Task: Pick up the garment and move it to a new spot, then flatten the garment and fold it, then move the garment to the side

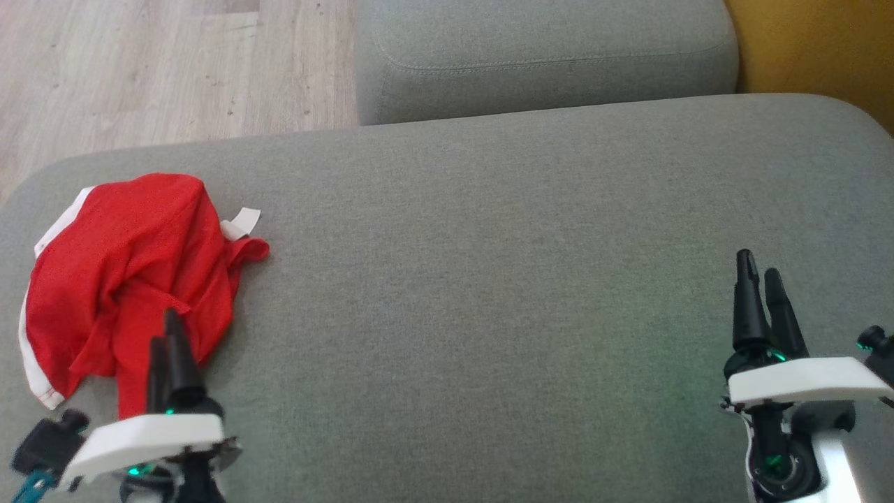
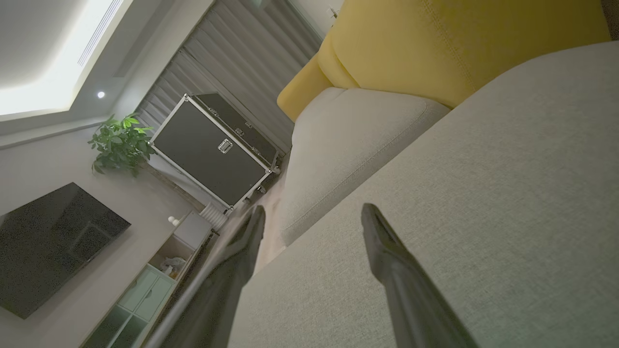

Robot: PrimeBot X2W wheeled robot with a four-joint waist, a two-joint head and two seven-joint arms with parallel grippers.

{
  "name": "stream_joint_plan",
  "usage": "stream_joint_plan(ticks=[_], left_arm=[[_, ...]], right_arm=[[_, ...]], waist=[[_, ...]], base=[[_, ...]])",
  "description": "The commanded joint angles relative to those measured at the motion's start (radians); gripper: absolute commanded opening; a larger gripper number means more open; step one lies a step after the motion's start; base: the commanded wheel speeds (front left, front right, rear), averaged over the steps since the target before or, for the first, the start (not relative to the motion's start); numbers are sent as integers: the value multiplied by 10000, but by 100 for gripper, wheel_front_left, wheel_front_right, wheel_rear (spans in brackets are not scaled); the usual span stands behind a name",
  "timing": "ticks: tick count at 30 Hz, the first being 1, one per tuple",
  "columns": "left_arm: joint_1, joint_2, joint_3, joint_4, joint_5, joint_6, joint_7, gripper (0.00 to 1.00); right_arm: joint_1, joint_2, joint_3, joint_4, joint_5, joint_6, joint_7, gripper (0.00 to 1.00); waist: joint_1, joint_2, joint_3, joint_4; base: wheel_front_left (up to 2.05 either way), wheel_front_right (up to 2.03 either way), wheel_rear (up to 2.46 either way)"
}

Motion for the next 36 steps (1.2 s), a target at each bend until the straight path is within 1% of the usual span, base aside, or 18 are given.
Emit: stream_joint_plan(ticks=[1, 8, 17, 26, 36], left_arm=[[-349, 96, 11, -381, 399, 45, -133, 100], [-378, 102, -664, -389, 2274, 95, -341, 100], [-490, 249, -1352, -253, 4143, 257, -609, 100], [-625, 618, -2007, -84, 5503, 741, -876, 100], [-778, 962, -2711, 65, 6721, 1252, -1173, 100]], right_arm=[[-555, -60, 175, -436, -374, 22, -150, 100], [-552, -63, 426, -400, -1615, 25, -356, 100], [-600, -67, 645, -424, -2985, 27, -622, 100], [-595, -71, 815, -104, -4455, 30, -888, 100], [-685, -76, 950, 61, -5970, 33, -1182, 100]], waist=[[0, 0, -3, -2], [0, 0, -4, -22], [0, 0, 18, -62], [0, 0, 17, -90], [0, 0, -16, -124]], base=[[0, 0, 0], [0, 0, 0], [0, 0, 0], [0, 0, 0], [0, 0, 0]])
